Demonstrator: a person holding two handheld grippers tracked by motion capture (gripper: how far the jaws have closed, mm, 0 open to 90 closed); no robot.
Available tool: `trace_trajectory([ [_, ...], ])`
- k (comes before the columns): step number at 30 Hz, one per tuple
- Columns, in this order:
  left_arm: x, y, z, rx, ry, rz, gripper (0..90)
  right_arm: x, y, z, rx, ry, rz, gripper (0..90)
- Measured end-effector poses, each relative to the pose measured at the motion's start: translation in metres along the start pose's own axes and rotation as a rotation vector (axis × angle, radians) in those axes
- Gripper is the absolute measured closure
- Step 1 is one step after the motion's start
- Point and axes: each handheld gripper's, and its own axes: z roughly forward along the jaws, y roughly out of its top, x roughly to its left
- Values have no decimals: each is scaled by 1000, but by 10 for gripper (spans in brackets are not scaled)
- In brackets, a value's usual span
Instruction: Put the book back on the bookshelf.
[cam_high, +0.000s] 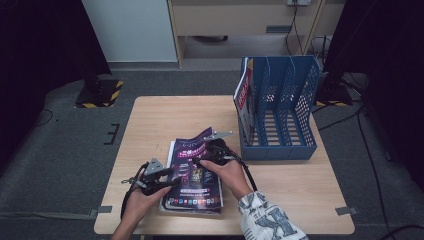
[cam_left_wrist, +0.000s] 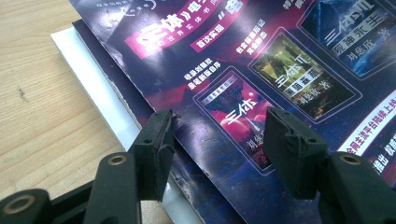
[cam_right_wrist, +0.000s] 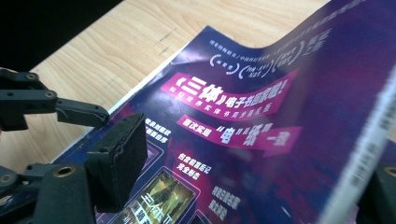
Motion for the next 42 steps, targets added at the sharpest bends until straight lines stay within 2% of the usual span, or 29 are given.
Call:
trace_trajectory([
  [4,0,0,0,1,-1,0,429,-4,0,4,13,4,-12,281],
  [7,0,0,0,0,0,1,428,-7,1,7,26,-2,-15,357],
  [14,0,1,1,0,3,1,427,-9,3,11,59,-24,-27,387],
  [15,0,1,1,0,2,2,427,-10,3,13,66,-38,-30,436],
  [16,0,1,1,0,2,2,427,-10,3,13,66,-38,-30,436],
  [17,0,1,1,0,2,1,427,-11,2,12,73,-53,-36,519],
  [19,0,1,1,0,1,1,427,-12,2,12,68,-61,-43,540],
  [20,0,1,1,-1,2,1,426,-12,2,12,68,-65,-22,568],
  [21,0,1,1,-2,3,-1,426,-12,3,11,58,-76,-14,627],
  [22,0,1,1,-2,3,-1,426,-12,3,11,58,-76,-14,627],
  [23,0,1,1,-2,3,0,422,-12,4,10,35,-82,-5,682],
  [24,-1,1,2,-5,0,0,422,-12,4,10,35,-82,-5,682],
  [25,-1,1,3,-8,-7,-1,413,-12,5,7,9,-84,-3,728],
  [29,-2,2,5,-7,-13,4,366,-11,9,1,-24,-76,-22,754],
  [31,-2,3,6,-9,-20,1,351,-6,13,-5,-49,-71,-58,768],
  [32,-2,3,6,-11,-21,-2,351,-6,13,-5,-49,-71,-58,768],
  [34,0,3,6,-16,-21,-16,324,-2,15,-8,-67,-65,-68,774],
  [35,1,3,6,-23,-28,-32,320,2,17,-12,-84,-56,-91,778],
  [37,2,3,6,-23,-30,-37,308,4,18,-14,-91,-55,-100,779],
  [42,3,3,7,-34,-34,-55,287,15,23,-20,-129,-47,-164,787],
])
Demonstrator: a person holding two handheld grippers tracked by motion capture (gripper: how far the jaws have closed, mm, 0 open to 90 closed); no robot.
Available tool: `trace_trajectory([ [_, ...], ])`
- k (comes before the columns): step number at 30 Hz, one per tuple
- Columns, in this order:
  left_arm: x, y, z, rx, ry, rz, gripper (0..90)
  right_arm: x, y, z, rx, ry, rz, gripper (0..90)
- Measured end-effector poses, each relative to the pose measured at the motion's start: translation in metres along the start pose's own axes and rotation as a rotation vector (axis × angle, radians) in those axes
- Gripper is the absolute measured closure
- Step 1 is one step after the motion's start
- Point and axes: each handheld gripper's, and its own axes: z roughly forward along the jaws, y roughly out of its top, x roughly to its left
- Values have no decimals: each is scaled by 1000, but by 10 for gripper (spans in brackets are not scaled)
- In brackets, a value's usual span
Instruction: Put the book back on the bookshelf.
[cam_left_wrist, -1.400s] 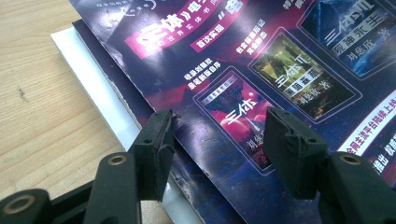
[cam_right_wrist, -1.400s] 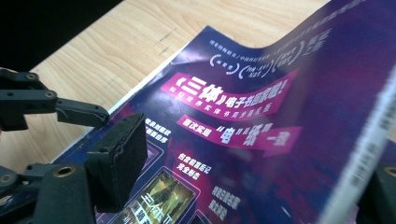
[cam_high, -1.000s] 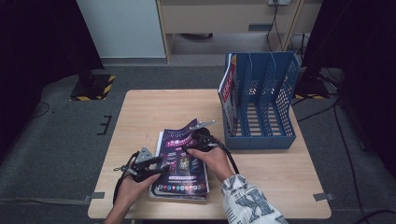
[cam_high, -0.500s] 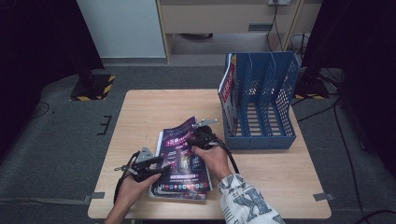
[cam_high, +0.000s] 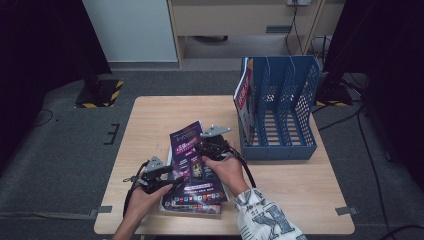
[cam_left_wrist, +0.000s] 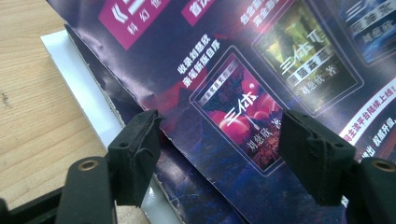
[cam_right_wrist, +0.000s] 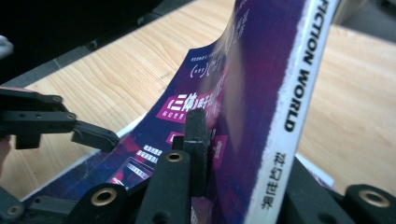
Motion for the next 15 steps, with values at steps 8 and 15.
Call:
trace_trajectory([
  [8,6,-1,-1,-27,-21,-52,245,8,14,-9,-53,17,-44,798],
  [15,7,-2,-2,-31,-48,-50,227,17,28,-23,-138,54,-87,805],
])
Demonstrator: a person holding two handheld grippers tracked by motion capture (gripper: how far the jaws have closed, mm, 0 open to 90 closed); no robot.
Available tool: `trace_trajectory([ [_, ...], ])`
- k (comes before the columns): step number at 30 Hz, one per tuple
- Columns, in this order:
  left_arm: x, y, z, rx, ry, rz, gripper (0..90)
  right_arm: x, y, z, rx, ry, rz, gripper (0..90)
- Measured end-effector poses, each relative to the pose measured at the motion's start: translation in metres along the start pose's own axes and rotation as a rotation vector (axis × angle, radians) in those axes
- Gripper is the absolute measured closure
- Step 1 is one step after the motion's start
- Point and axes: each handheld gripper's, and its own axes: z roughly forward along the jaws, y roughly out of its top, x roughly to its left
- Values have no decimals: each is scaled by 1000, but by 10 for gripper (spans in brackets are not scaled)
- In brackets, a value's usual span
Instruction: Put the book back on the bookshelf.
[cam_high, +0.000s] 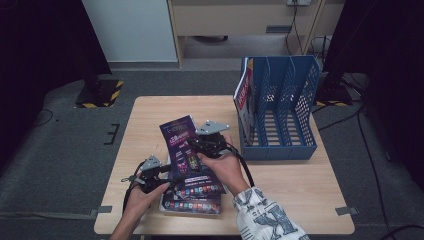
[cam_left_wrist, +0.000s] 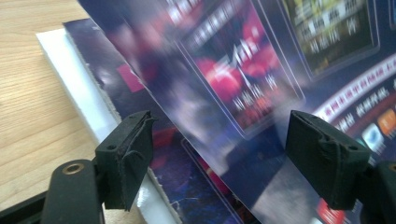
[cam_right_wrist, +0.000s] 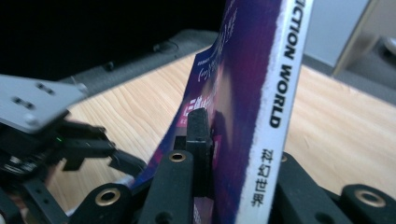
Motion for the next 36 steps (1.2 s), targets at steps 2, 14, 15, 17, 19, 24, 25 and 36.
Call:
trace_trajectory([
  [2,0,1,0,-1,-7,1,228,1,4,-3,-26,10,-4,807],
  [14,13,5,-6,-55,-72,-50,465,5,9,-8,-119,59,-10,813],
  [15,16,6,-8,-56,-75,-60,518,5,9,-8,-123,63,-15,814],
  [17,19,7,-10,-54,-75,-58,602,5,8,-7,-130,68,-20,817],
  [19,20,8,-13,-50,-73,-62,687,4,7,-5,-130,61,-23,817],
  [24,20,10,-17,-52,-64,-66,774,-3,6,-5,-121,40,-17,823],
  [25,19,11,-18,-52,-53,-54,774,-3,6,-5,-121,40,-17,823],
  [36,15,20,-30,-77,67,26,794,-10,3,-11,-116,35,-13,823],
])
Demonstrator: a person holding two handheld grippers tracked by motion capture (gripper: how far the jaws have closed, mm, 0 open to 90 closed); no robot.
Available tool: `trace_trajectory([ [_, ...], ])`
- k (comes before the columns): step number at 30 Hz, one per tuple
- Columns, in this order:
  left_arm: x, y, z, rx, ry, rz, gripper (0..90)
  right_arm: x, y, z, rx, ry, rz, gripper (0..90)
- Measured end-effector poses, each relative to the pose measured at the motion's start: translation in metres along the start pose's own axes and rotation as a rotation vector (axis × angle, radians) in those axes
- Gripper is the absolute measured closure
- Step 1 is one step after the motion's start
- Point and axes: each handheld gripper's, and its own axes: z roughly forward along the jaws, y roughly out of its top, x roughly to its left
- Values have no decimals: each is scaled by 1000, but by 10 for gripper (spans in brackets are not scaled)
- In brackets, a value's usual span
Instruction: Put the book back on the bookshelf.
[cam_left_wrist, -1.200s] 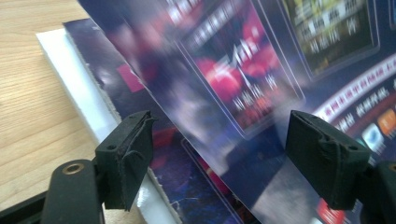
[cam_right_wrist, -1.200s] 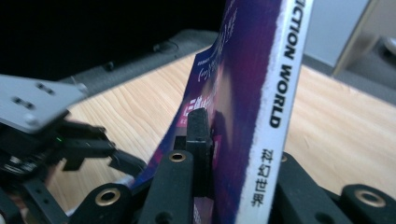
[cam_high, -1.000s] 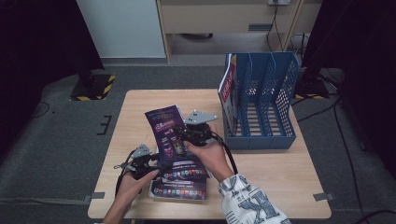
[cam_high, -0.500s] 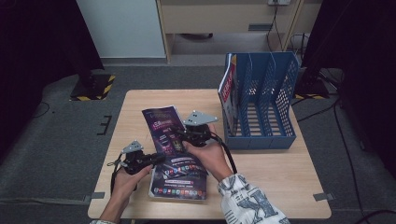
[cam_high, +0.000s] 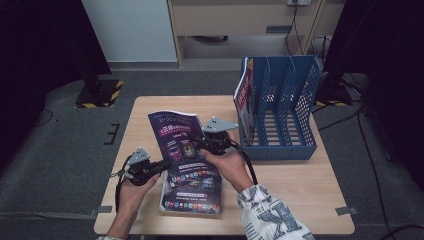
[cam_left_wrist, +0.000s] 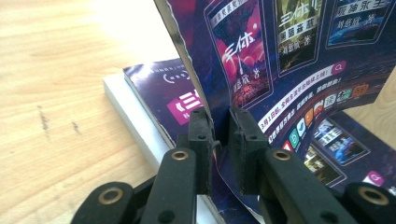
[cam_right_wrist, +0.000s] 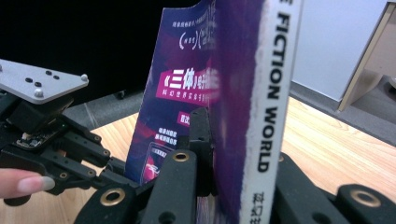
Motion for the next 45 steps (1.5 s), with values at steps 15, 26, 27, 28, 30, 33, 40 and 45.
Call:
trace_trajectory([
  [15,-4,4,-9,-25,16,53,810,-7,-2,-8,-10,27,27,786],
  [26,-5,5,-10,-26,10,69,811,-8,23,-13,-33,69,-9,708],
  [27,-5,5,-10,-27,9,70,810,-9,24,-12,-28,79,-9,699],
  [28,-5,5,-10,-30,8,72,811,-9,24,-12,-27,85,-10,696],
  [30,-6,4,-11,-35,7,73,811,-9,24,-13,-31,102,3,666],
  [33,-6,3,-12,-43,1,74,812,-9,25,-14,-41,128,7,647],
  [40,-3,4,-12,-50,-10,87,815,-8,34,-13,-61,173,-22,653],
  [45,-6,5,-13,-50,-11,100,815,-6,43,-14,-80,197,-27,697],
])
